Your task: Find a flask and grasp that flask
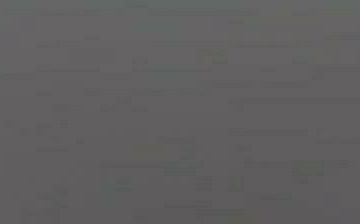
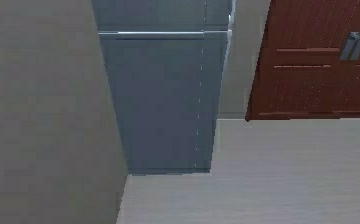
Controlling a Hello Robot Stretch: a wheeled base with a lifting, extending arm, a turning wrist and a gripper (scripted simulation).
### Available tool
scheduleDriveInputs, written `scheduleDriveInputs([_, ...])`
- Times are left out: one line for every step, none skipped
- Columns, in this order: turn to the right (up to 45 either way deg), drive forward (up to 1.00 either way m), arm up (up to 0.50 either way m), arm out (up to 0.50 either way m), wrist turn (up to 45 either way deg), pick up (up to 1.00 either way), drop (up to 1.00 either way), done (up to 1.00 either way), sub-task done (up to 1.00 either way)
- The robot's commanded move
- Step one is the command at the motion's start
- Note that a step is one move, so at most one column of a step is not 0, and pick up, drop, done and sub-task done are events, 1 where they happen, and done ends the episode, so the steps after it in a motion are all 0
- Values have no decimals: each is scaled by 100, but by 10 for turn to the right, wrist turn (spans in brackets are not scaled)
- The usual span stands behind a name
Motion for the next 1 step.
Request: scheduleDriveInputs([-30, 0, 0, 0, 0, 0, 0, 0, 0])
